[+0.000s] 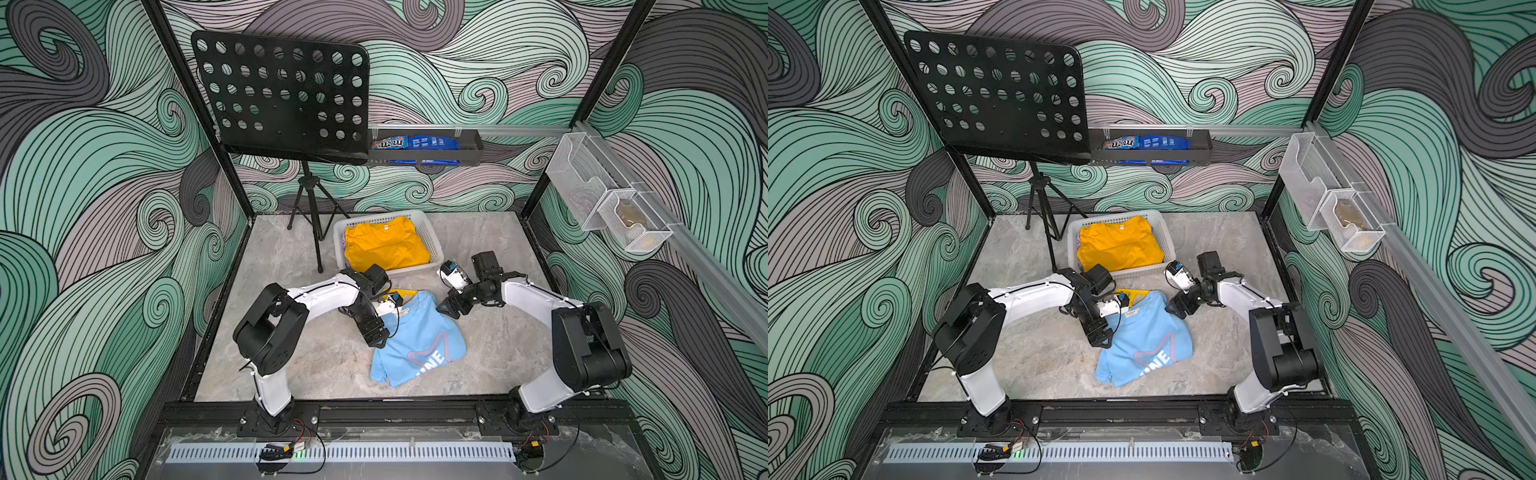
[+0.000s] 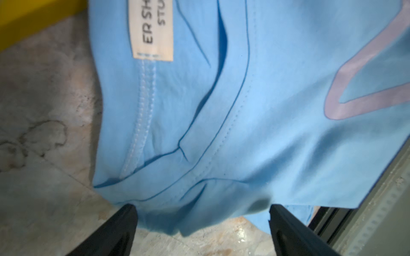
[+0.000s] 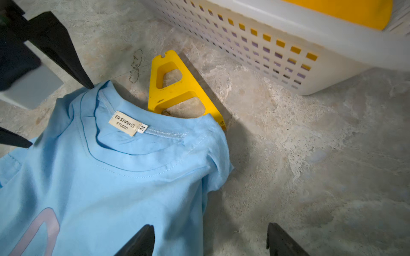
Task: Put the folded t-shirts into the basket
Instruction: Pick up the T-shirt from the center of the board.
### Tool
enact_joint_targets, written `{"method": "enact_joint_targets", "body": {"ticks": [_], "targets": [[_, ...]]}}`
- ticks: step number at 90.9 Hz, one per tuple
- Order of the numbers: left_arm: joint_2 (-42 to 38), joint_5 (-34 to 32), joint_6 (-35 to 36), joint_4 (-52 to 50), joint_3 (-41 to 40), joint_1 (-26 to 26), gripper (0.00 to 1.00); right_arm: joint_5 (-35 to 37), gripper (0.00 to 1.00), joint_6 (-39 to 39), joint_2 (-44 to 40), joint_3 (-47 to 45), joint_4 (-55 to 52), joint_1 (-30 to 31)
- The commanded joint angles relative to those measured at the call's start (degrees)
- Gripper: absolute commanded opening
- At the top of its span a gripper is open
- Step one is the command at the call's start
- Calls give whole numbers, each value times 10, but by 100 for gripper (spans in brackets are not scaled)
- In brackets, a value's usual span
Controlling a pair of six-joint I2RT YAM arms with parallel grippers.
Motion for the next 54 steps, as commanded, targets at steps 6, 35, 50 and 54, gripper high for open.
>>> {"method": "enact_joint_targets", "body": {"ticks": [6, 35, 50, 54], "targets": [[22, -27, -6, 21, 19, -11, 94, 22, 82, 24, 23, -2, 26, 36], [47, -37, -6, 29, 19, -28, 74, 52, 66, 33, 70, -4, 48, 76], [62, -39, -7, 14, 22, -36, 55, 53, 49, 36, 83, -11, 52, 84], [66, -41, -8, 12, 22, -37, 49, 51, 44, 38, 83, -11, 52, 84]]}}
